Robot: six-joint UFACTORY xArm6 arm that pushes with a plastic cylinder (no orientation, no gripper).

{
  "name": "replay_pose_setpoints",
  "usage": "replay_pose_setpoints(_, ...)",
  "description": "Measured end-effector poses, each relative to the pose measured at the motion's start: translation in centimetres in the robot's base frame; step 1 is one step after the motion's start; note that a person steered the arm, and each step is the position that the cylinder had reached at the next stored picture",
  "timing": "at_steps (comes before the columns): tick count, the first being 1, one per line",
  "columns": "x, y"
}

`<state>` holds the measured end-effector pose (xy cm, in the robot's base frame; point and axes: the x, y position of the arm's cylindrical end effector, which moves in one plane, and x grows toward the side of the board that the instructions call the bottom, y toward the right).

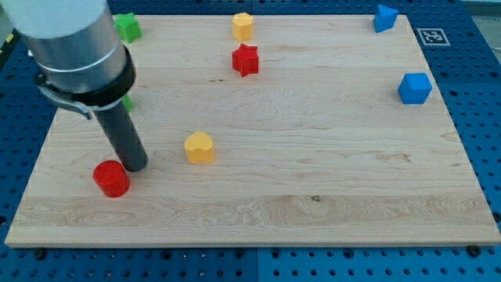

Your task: Push the red circle towards the bottom left of the board

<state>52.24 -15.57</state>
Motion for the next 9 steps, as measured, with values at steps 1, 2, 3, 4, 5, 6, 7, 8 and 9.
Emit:
replay_pose_setpoints(1, 0.6, 0.4)
replay_pose_setpoints(2, 1.1, -1.2)
replay_pose_setpoints(3, 1.4, -2.1)
replay_pose_setpoints(4, 0.9, -2.8)
replay_pose_setpoints(5, 0.9, -5.2)
replay_pose_setpoints(6, 0.9, -5.7)
replay_pose_setpoints(7, 1.5, -5.7)
replay_pose_setpoints(8, 2.7, -5.7)
replay_pose_setpoints(9, 3.1, -5.7)
